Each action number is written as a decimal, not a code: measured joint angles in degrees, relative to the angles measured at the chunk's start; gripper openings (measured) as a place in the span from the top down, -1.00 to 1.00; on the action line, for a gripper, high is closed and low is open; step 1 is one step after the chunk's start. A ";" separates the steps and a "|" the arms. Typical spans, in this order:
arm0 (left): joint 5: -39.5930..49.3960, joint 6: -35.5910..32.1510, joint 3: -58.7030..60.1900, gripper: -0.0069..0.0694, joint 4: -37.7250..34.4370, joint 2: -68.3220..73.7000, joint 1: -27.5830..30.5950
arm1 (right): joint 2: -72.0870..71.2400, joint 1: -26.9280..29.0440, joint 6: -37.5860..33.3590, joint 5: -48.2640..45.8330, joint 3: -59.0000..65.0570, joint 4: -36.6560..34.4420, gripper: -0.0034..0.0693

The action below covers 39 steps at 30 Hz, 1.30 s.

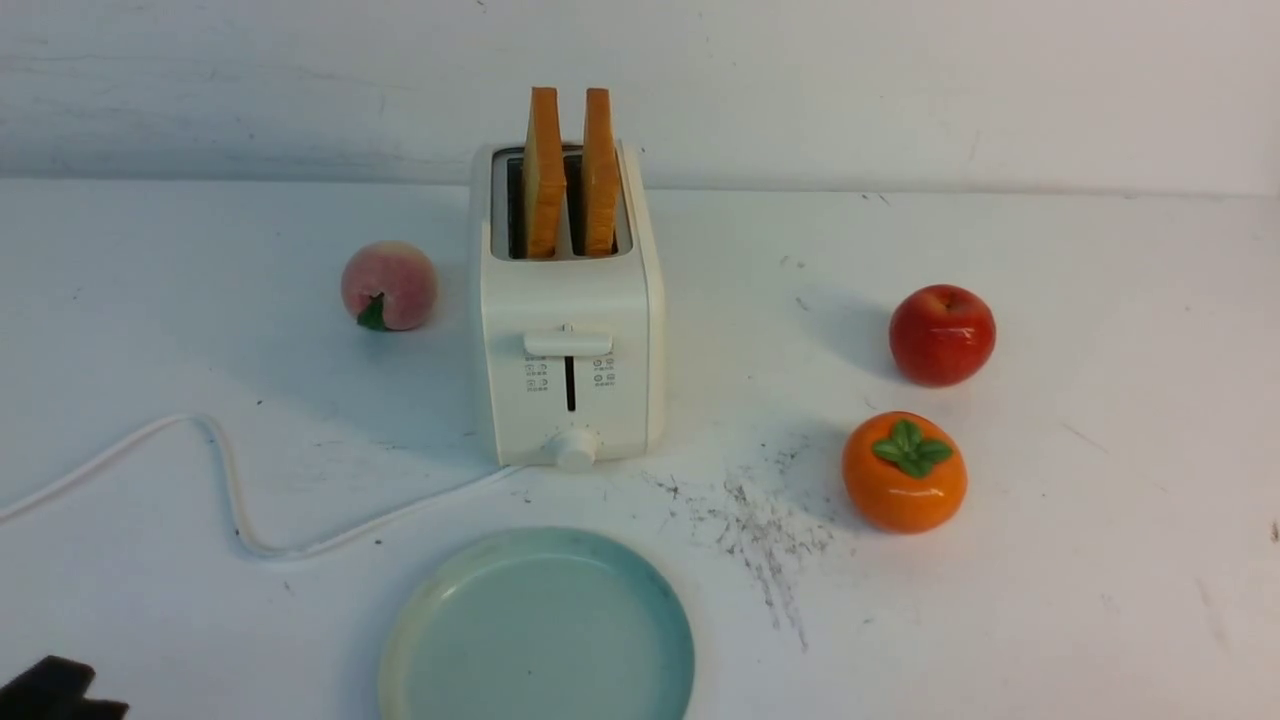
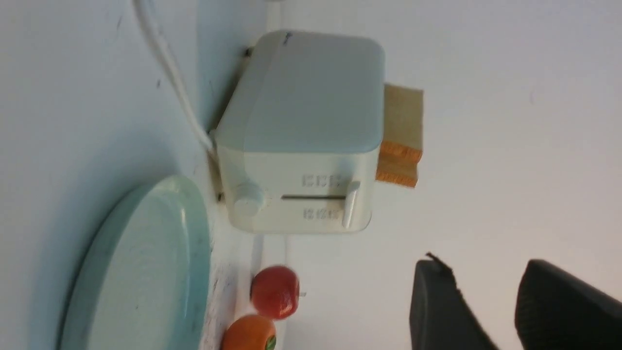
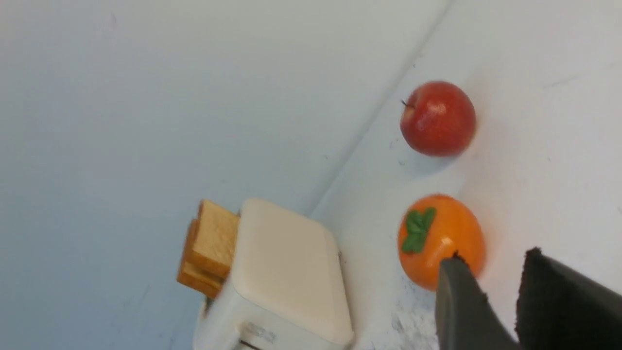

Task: Take toasted bread from bread machine on white table place on plate.
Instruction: 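Grasp the toast slice in the toaster and pull it up out of the slot with the right gripper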

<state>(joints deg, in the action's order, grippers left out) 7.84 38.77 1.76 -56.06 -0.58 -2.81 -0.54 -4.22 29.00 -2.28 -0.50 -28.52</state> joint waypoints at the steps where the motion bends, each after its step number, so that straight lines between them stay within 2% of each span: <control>1: -1.71 -0.87 0.00 0.21 -0.09 0.00 0.00 | 0.00 0.00 -0.78 2.28 -1.25 0.64 0.55; 2: -3.18 -2.16 -0.56 0.24 -0.21 0.00 0.00 | 0.06 0.00 -3.04 5.16 -3.73 1.69 0.69; 3: -3.33 -2.43 -0.72 0.25 -0.21 0.00 0.00 | 0.07 0.00 -3.04 5.62 -4.20 1.89 0.69; 5: -4.86 -7.18 -4.52 0.40 0.09 0.00 0.00 | 2.00 0.00 -9.77 8.47 -10.82 4.08 0.89; 7: -5.23 -14.84 -10.07 0.62 1.33 0.00 0.00 | 6.57 0.00 -16.90 6.24 -18.31 5.46 0.93; 8: -5.23 -14.84 -10.07 0.62 1.42 0.00 0.00 | 6.57 0.00 -17.56 5.79 -18.31 5.54 0.93; 10: -3.96 -22.57 -15.46 0.84 2.38 1.17 0.00 | 13.34 0.00 -24.35 -1.35 -25.90 6.30 0.92; 13: 1.27 -30.49 -20.05 0.86 2.98 6.50 0.00 | 23.06 0.00 -30.10 -15.82 -34.15 6.75 0.91; 14: 1.27 -30.85 -20.27 0.86 2.98 7.00 0.00 | 23.81 0.00 -30.10 -16.97 -34.70 6.75 0.91; 16: 9.63 -33.74 -22.18 0.86 3.36 14.55 0.00 | 34.03 0.00 -31.39 -32.17 -40.77 6.94 0.91; 17: 11.06 -33.84 -22.26 0.86 3.48 15.19 0.00 | 34.83 0.00 -31.46 -33.30 -41.13 6.94 0.91; 18: 15.86 -34.40 -22.45 0.86 3.65 20.55 0.00 | 41.35 0.00 -31.67 -41.25 -43.64 6.99 0.91; 22: 26.21 -35.55 -22.45 0.86 4.95 33.60 0.00 | 56.07 -0.66 -34.48 -51.23 -47.36 5.41 0.91; 24: 28.63 -36.81 -22.45 0.86 5.08 38.08 0.00 | 60.58 -1.70 -37.57 -52.03 -48.60 2.82 0.90; 27: 31.87 -40.72 -22.45 0.86 5.15 47.19 0.00 | 69.89 -6.34 -46.58 -52.21 -53.68 -6.79 0.90; 29: 32.27 -42.18 -22.45 0.86 4.67 50.80 0.00 | 74.27 -9.39 -49.88 -51.69 -57.96 -9.67 0.90; 32: 32.39 -43.96 -22.51 0.86 3.95 54.07 0.00 | 79.80 -12.95 -50.62 -49.47 -64.90 -10.24 0.90; 39: 32.43 -45.31 -22.63 0.86 2.03 55.58 0.00 | 96.51 -20.24 -48.26 -41.51 -87.87 -5.36 0.83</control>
<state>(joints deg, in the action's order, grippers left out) 40.26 -6.55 -20.87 -54.03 55.00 -2.81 95.96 -24.46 -19.26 -43.79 -88.37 -33.88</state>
